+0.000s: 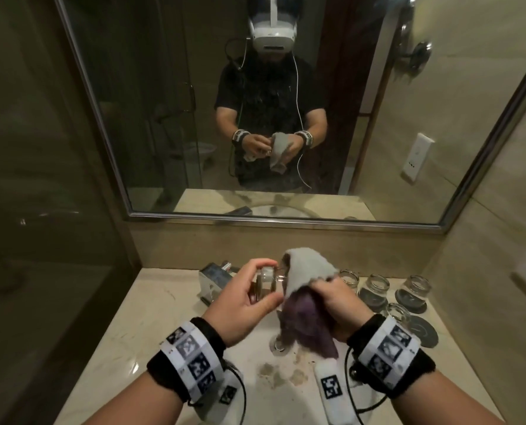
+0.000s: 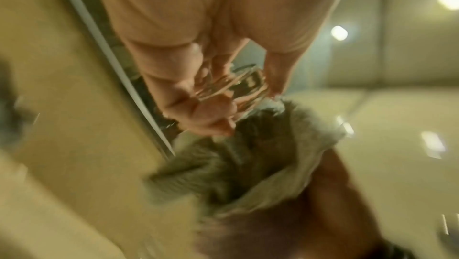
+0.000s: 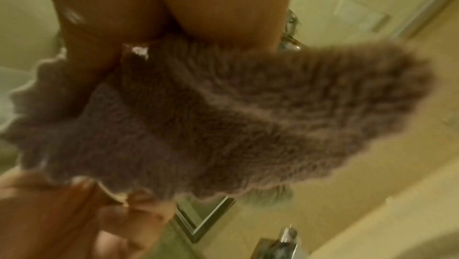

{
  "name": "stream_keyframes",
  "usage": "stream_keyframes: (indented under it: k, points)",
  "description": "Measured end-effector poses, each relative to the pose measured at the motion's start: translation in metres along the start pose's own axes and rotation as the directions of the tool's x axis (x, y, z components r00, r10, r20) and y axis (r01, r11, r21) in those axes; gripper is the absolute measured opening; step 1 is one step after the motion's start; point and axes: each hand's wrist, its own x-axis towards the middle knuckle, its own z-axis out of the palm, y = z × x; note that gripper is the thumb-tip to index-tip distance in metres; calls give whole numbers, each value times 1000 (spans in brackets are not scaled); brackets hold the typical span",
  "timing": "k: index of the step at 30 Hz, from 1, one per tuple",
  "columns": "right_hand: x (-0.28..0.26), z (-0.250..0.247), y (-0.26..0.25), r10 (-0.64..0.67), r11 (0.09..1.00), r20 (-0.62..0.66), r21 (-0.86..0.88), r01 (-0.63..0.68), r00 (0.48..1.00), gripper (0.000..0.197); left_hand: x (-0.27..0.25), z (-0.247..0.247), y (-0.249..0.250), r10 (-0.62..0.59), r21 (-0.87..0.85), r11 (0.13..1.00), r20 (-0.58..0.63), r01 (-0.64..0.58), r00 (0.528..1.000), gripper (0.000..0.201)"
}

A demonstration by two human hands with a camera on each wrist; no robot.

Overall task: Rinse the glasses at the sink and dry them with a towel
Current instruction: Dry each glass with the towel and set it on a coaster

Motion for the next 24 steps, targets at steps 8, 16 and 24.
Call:
stream_keyframes:
  k: [8,16,24]
  points:
    - [0,-3,0,-135,983,4,-124,134,991,48,5,-2,3,-246,-372,895,52,247,968,34]
    - [6,-11,2,-90,989,-70,-123,81,993,10,4,1,-3,-170,-195,966,21,171,985,59]
    - [9,-8,5,182,980,-13,84,-180,983,50,3,3,-4,155,165,974,1,-153,988,49]
